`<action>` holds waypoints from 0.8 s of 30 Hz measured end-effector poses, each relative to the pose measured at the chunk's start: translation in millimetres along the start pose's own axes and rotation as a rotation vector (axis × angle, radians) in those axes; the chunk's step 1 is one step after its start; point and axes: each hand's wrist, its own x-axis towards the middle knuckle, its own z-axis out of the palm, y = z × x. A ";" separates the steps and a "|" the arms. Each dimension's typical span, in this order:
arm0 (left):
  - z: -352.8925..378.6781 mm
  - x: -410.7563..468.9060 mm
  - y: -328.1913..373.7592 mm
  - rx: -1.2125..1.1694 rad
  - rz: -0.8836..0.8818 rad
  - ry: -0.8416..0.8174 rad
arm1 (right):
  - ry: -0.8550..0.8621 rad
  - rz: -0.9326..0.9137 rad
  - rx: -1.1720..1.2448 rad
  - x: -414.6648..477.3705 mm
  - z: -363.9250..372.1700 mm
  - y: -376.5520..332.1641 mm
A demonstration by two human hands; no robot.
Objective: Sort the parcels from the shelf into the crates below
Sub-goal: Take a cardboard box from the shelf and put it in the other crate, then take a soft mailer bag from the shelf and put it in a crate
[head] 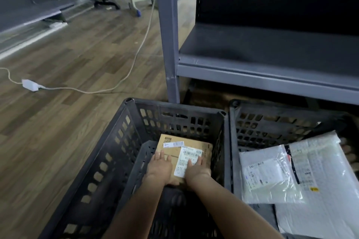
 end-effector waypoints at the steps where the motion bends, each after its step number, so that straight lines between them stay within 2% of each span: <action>1: -2.7 -1.0 1.3 0.010 -0.009 -0.021 | 0.019 -0.025 0.055 -6.0 -4.0 0.4; 5: -20.6 -15.3 -0.3 -0.089 -0.015 -0.010 | 0.198 -0.139 0.254 -35.1 -31.8 15.5; 9: -64.2 -63.6 8.5 -0.244 0.014 0.115 | 0.429 -0.192 0.473 -85.5 -58.6 56.1; 13: -130.9 -137.1 23.2 -0.276 0.035 0.115 | 0.460 -0.164 0.585 -162.9 -83.1 100.7; 18: -247.3 -222.4 33.4 -0.309 0.020 0.195 | 0.514 -0.074 0.594 -280.5 -158.7 173.7; 24: -442.0 -339.6 54.3 -0.320 0.032 0.383 | 0.696 -0.025 0.565 -451.0 -288.2 240.5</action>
